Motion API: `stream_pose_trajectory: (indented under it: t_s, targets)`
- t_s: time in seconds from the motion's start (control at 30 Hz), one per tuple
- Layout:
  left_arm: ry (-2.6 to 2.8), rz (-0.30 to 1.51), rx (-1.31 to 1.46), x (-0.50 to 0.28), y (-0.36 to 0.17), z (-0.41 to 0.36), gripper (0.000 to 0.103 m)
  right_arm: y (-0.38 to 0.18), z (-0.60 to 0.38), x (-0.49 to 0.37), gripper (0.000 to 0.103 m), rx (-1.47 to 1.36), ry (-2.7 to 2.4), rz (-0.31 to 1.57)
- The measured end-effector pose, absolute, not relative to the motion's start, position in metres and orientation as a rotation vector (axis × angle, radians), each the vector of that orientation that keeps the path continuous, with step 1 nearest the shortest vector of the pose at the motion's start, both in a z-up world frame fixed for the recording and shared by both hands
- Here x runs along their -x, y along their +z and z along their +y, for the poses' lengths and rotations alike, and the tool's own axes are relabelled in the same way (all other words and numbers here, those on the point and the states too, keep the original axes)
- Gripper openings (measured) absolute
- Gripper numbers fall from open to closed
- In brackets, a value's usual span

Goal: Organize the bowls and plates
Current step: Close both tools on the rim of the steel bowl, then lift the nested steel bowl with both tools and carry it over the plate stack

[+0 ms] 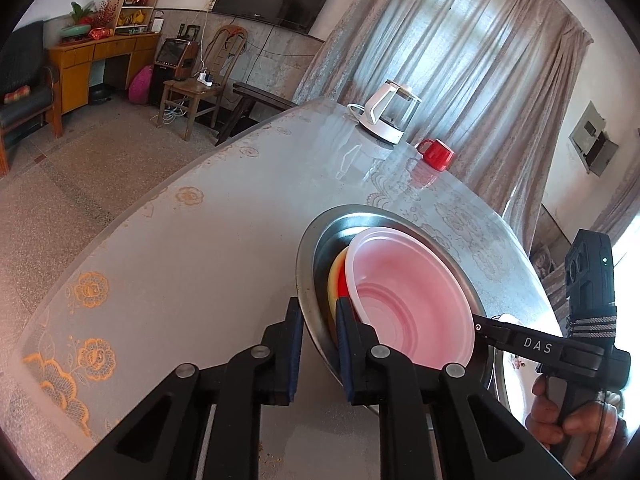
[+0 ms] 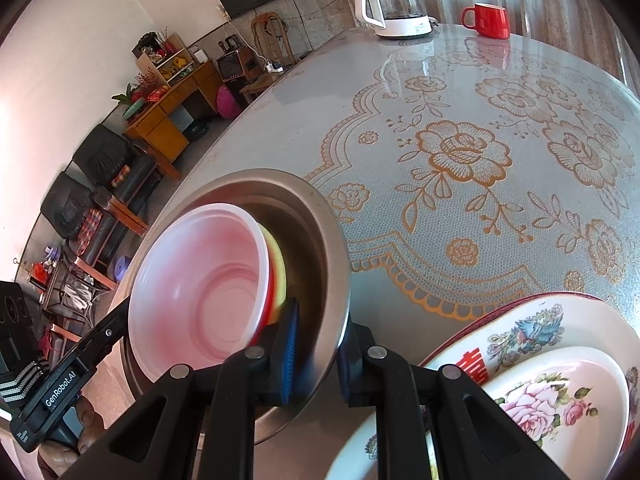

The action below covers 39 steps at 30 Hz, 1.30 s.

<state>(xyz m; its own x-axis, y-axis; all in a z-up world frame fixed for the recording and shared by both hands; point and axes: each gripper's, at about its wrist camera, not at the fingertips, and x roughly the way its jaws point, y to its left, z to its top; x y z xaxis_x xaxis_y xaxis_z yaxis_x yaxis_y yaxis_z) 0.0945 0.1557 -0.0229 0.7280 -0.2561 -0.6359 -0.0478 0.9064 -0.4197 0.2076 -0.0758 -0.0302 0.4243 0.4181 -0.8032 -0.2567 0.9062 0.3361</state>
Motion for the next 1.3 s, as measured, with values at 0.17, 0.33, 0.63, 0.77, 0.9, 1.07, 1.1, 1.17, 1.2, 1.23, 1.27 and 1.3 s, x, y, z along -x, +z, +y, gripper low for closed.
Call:
stream_pose_trajectory:
  t_s: [0.17,0.33,0.63,0.77,0.9,1.07,1.1,1.17,1.2,1.23,1.27,1.3]
  targets:
    - [-0.101,0.749,0.414,-0.089,-0.019,0.154,0.016,-0.030,-0.077,-0.205,0.016,-0.179,0.438,1.050]
    - [-0.095,0.719,0.393,-0.081,-0.006,0.153,0.016,-0.026,-0.076,-0.201,0.016,-0.178,0.453,1.032]
    - [-0.087,0.696,0.362,-0.074,0.008,0.147,0.017,-0.017,-0.080,-0.195,0.016,-0.192,0.465,1.005]
    - [-0.094,0.695,0.354,-0.074,0.010,0.143,0.017,-0.013,-0.084,-0.192,0.016,-0.198,0.462,0.997]
    - [-0.107,0.691,0.346,-0.074,0.012,0.138,0.017,-0.009,-0.090,-0.188,0.016,-0.205,0.456,0.986]
    - [-0.116,0.697,0.338,-0.076,0.013,0.132,0.017,-0.006,-0.097,-0.185,0.016,-0.215,0.443,0.979]
    - [-0.118,0.699,0.336,-0.076,0.014,0.131,0.017,-0.006,-0.098,-0.185,0.016,-0.218,0.441,0.978]
    - [-0.121,0.700,0.330,-0.077,0.014,0.128,0.017,-0.007,-0.102,-0.184,0.016,-0.222,0.437,0.979]
    - [-0.124,0.700,0.328,-0.078,0.015,0.126,0.017,-0.006,-0.104,-0.184,0.016,-0.224,0.434,0.978]
    - [-0.128,0.699,0.326,-0.078,0.016,0.125,0.017,-0.006,-0.106,-0.183,0.016,-0.227,0.433,0.975]
    - [-0.132,0.697,0.324,-0.078,0.017,0.123,0.017,-0.004,-0.107,-0.181,0.016,-0.228,0.432,0.972]
    - [-0.138,0.694,0.320,-0.078,0.018,0.122,0.017,-0.003,-0.109,-0.181,0.016,-0.229,0.430,0.968]
